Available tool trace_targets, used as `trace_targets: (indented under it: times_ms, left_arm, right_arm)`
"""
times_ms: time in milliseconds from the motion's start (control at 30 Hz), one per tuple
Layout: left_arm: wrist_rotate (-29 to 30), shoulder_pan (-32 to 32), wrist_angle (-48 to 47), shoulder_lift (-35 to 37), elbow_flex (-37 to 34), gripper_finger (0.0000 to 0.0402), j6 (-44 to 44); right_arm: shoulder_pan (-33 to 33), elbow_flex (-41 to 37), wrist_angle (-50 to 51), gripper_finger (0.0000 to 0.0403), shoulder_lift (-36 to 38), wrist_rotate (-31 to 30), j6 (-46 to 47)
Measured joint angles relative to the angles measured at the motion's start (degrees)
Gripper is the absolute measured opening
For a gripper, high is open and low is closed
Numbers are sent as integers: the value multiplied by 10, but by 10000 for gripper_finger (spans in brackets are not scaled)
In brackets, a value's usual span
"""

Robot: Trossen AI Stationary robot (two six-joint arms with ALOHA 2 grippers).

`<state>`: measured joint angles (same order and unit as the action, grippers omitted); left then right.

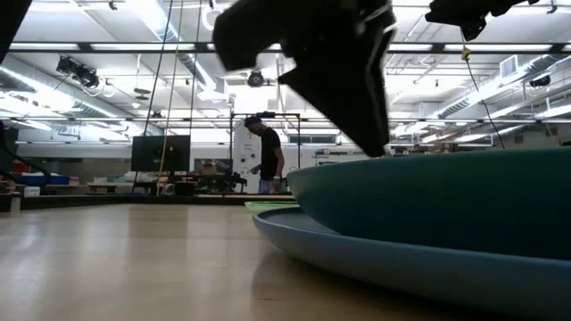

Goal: Stack plastic plates
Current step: Stack the light green plate on top of the light green plate

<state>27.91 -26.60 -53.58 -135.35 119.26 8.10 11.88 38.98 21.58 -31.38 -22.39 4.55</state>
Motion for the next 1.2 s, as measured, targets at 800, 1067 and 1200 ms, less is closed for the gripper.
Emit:
trace_targets:
  times_ms: [800, 1067, 1200]
  left_arm:
    - [14, 56, -71, 23, -8, 54, 16]
    - [15, 76, -110, 28, -8, 54, 16]
    - [14, 87, -125, 28, -8, 54, 16]
  right_arm:
    - [0, 0, 8, 132, -2, 0, 4]
    - [0, 0, 9, 132, -2, 1, 10]
    - [0, 0, 11, 132, -2, 7, 11]
